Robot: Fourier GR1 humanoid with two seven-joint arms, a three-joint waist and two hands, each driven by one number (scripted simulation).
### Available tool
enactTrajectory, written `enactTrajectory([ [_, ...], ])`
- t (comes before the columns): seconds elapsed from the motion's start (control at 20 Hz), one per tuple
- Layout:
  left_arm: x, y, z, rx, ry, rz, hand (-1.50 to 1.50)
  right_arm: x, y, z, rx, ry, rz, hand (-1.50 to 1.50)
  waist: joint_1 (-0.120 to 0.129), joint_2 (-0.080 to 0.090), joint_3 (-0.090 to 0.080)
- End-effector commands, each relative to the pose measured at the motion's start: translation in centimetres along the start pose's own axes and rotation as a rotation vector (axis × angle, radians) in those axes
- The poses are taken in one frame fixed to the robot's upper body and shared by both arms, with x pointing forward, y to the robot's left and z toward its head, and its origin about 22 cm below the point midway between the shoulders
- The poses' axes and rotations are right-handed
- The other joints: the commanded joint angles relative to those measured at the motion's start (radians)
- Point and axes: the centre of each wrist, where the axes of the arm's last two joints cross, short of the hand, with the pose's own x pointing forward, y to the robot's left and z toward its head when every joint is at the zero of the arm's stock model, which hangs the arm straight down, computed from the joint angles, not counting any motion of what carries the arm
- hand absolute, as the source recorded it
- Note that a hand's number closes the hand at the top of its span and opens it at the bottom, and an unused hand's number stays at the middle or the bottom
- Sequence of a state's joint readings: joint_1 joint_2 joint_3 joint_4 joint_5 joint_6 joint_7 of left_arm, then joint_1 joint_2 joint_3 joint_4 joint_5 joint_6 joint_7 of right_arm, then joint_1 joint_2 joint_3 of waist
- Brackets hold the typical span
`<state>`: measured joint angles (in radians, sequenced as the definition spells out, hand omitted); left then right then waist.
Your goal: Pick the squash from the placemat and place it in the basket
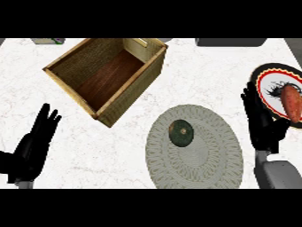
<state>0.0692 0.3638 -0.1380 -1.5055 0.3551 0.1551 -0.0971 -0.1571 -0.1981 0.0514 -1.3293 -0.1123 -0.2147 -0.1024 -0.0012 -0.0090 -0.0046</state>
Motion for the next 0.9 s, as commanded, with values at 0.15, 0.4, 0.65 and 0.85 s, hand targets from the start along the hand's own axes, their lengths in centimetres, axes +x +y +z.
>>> enactTrajectory([
  [0.15, 6.1, 1.8, -4.3, 0.119, -0.085, -0.132, 0.0, 3.8, -2.1, -2.1, 0.014, -0.132, 0.165, 1.5, -0.005, 0.009, 0.005],
  [0.4, 5.3, 0.3, -5.6, 0.107, -0.051, -0.167, 0.0, 6.4, 7.4, -0.7, 0.147, -0.534, 0.031, 1.5, -0.003, 0.014, 0.006],
  [0.65, 6.8, -0.1, -6.1, 0.105, -0.036, -0.165, 0.0, 6.8, 10.3, -1.7, -0.23, -0.425, 0.285, -1.5, -0.003, 0.005, 0.002],
  [0.85, 6.9, 1.2, -6.0, 0.116, -0.029, -0.187, 0.0, 7.0, 9.0, -1.7, -0.378, -0.313, 0.434, -1.5, -0.019, -0.002, -0.001],
])
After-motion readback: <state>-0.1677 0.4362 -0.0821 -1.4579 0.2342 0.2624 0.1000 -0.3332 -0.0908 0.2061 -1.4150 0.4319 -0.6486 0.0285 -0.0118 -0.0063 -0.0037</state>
